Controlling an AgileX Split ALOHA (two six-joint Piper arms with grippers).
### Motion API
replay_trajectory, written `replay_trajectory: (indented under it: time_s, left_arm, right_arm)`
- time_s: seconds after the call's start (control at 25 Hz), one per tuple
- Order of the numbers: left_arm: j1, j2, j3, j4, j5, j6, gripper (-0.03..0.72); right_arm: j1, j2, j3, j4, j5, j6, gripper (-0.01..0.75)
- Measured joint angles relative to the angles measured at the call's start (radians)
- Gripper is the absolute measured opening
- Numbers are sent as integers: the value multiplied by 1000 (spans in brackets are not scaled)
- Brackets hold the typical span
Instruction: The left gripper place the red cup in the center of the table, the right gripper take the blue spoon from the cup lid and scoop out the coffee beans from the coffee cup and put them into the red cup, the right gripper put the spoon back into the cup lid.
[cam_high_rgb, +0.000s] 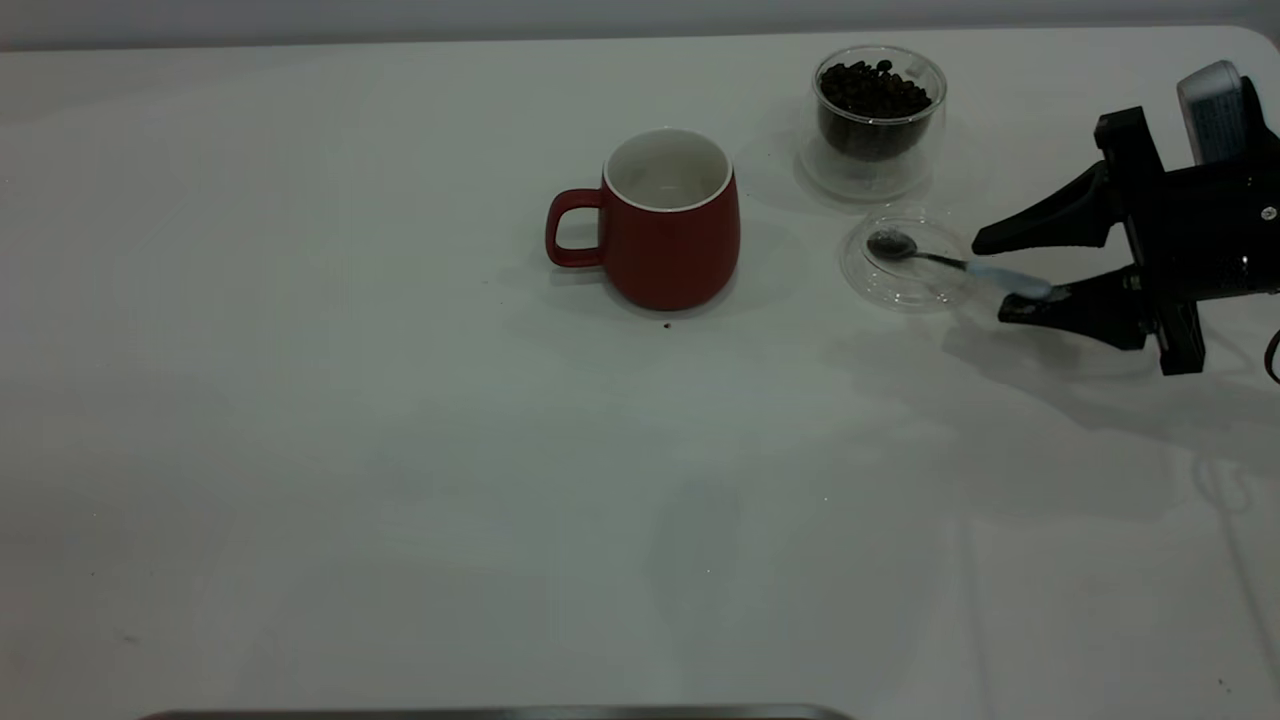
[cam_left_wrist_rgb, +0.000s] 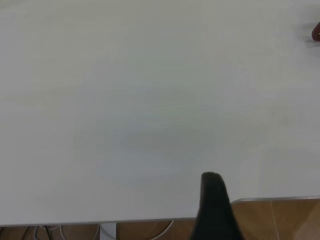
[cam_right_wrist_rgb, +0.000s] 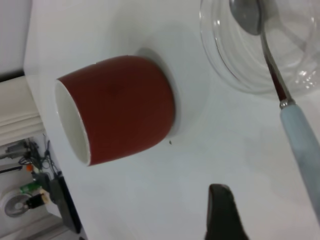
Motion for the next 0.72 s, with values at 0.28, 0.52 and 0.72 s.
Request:
replay_trajectory:
  time_s: [0.28, 0.52, 0.72]
  left_arm:
    - [0, 0, 0, 0, 0, 0, 587]
    - [0, 0, 0, 0, 0, -1, 587]
    - [0, 0, 0, 0, 0, -1, 587]
  right_arm:
    - [0, -1, 0, -117, -103, 113, 529]
    - [0, -73, 4, -276, -161, 213, 529]
    - [0, -257, 49, -518, -234, 410, 530]
